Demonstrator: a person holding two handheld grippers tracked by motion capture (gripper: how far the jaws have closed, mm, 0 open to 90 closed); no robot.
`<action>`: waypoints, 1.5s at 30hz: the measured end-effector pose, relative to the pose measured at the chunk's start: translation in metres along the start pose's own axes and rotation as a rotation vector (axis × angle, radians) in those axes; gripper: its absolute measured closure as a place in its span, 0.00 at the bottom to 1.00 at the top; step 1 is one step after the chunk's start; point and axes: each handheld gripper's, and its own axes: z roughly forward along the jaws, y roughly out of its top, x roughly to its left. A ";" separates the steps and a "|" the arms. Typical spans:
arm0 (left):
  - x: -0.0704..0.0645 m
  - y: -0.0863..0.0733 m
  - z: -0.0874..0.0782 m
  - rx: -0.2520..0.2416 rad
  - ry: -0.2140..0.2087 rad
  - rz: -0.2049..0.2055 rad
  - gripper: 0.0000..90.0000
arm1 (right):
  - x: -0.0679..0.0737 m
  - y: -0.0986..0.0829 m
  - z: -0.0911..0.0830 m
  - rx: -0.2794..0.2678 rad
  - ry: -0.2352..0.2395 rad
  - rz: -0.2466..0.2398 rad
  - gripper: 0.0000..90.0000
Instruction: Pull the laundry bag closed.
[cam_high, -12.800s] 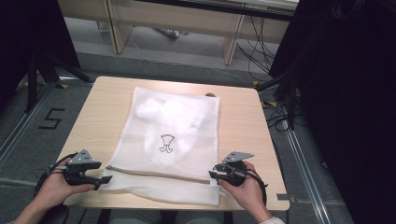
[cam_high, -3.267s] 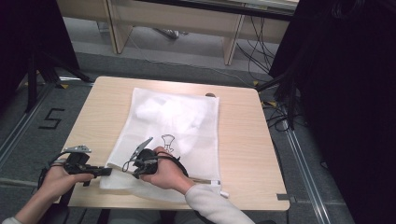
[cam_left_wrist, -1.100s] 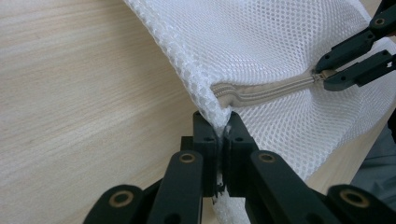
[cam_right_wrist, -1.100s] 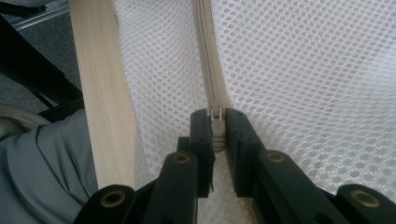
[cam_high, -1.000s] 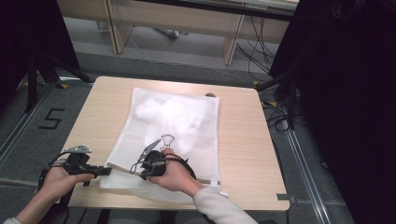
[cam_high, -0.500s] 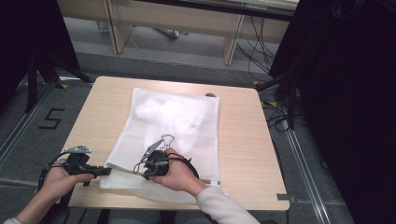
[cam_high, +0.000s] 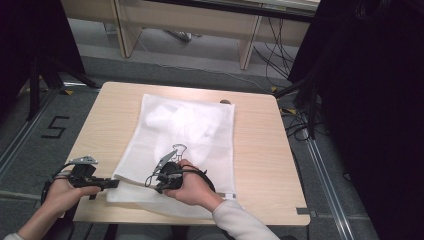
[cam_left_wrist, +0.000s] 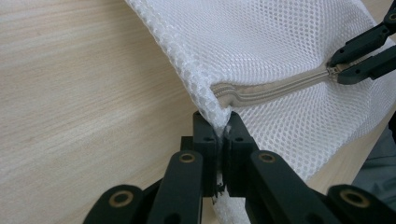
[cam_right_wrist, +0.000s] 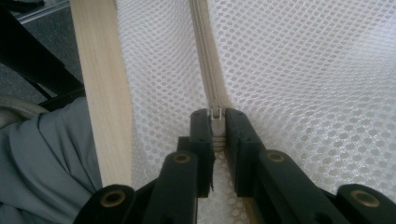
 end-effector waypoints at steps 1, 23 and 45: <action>0.000 0.000 0.000 0.000 0.000 0.000 0.95 | 0.000 -0.001 -0.001 0.003 -0.004 0.006 0.92; 0.000 0.001 -0.001 -0.012 0.006 0.001 0.95 | -0.004 -0.008 -0.010 0.003 -0.005 0.028 0.92; -0.001 0.001 -0.001 -0.011 0.015 0.010 0.95 | -0.006 -0.013 -0.015 0.005 -0.003 0.037 0.92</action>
